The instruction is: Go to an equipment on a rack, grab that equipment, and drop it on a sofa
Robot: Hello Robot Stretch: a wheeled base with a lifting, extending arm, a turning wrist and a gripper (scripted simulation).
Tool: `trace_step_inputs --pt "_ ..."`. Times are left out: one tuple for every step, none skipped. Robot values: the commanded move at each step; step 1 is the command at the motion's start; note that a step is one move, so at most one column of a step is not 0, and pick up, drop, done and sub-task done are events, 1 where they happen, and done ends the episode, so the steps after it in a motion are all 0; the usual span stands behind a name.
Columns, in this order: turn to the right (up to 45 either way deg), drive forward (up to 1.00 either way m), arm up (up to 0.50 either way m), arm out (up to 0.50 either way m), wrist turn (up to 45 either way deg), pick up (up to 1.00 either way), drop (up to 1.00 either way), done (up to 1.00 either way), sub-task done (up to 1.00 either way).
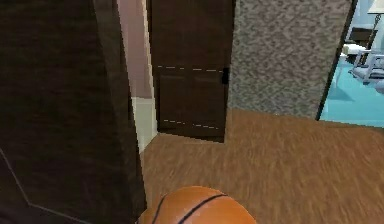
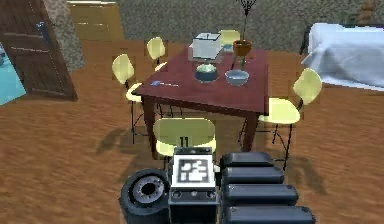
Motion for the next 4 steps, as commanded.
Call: trace_step_inputs --pt "15.0 0.0 0.0 0.0 0.0 0.0 0.0 0.0 0.0" --pt "0.0 0.6 0.0 0.0 0.0 0.0 0.0 0.0 0.0" --pt "9.0 0.0 0.0 0.0 0.0 0.0 0.0 0.0 0.0" --pt "0.0 0.15 0.0 0.0 0.0 0.0 0.0 0.0 0.0"
